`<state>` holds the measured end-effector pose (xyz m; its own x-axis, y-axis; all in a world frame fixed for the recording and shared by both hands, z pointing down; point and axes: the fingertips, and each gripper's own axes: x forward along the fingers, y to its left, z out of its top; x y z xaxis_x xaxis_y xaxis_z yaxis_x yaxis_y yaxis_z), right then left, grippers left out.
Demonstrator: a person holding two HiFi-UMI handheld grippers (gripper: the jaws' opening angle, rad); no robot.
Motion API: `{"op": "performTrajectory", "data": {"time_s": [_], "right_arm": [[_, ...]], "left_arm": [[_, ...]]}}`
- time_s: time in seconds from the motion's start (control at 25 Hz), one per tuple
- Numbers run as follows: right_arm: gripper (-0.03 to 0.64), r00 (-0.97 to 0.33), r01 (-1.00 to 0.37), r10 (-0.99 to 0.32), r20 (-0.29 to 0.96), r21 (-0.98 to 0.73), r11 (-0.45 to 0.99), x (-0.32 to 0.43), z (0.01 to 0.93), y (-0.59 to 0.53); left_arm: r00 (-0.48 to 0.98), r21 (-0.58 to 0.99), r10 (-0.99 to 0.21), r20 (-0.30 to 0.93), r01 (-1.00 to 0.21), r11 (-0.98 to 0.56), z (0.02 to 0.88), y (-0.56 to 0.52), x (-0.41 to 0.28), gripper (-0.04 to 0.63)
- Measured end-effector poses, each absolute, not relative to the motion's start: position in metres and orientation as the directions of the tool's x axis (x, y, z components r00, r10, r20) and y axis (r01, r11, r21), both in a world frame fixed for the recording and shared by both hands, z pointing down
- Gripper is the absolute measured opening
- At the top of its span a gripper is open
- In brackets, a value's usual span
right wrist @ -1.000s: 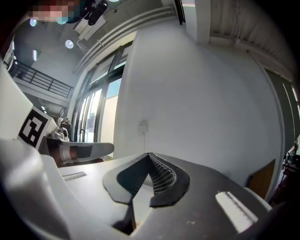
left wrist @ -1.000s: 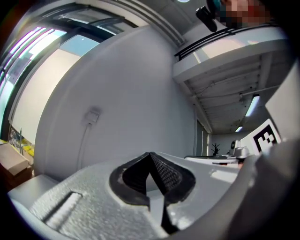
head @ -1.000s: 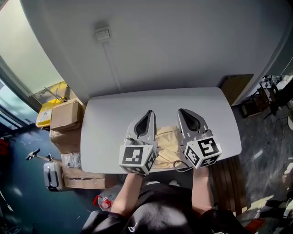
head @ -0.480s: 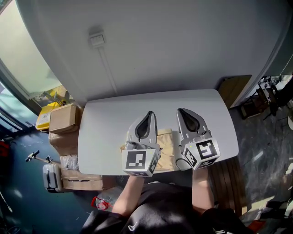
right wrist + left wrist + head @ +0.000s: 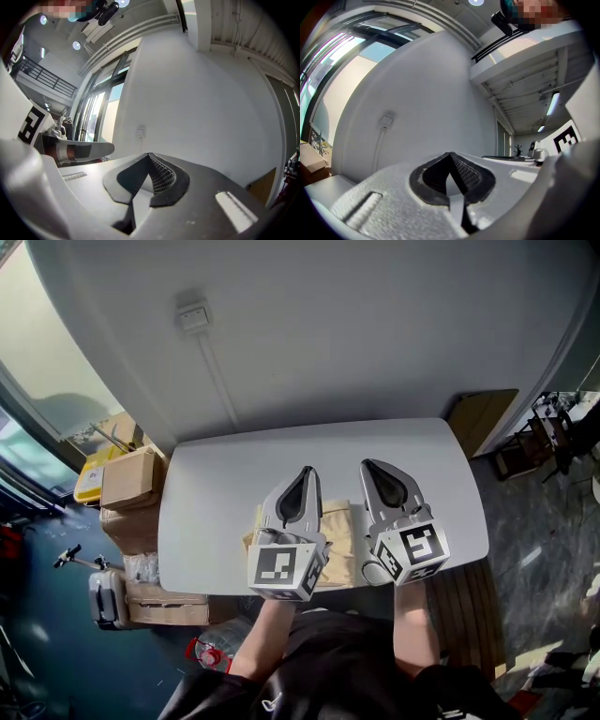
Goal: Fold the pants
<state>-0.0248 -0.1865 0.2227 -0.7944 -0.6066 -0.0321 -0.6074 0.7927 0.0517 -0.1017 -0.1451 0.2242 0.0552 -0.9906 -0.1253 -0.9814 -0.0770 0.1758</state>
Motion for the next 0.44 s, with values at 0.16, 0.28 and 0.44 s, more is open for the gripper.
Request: {"op": "performTrajectory", "data": {"time_s": [0.16, 0.28, 0.44], "right_arm": [[0.003, -0.794, -0.608, -0.608, -0.030, 0.048, 0.792, -0.021, 0.225, -0.189], [0.003, -0.793, -0.609, -0.608, -0.031, 0.046, 0.792, -0.017, 0.228, -0.190], [0.003, -0.794, -0.608, -0.608, -0.022, 0.036, 0.793, -0.015, 0.234, -0.191]], "left_arm": [[0.052, 0.177, -0.991, -0.121, -0.982, -0.073, 0.226, -0.147, -0.097, 0.003], [0.057, 0.174, -0.992, -0.113, -0.982, -0.076, 0.229, -0.147, -0.093, 0.003], [0.066, 0.175, -0.993, -0.101, -0.981, -0.083, 0.235, -0.149, -0.089, 0.003]]}}
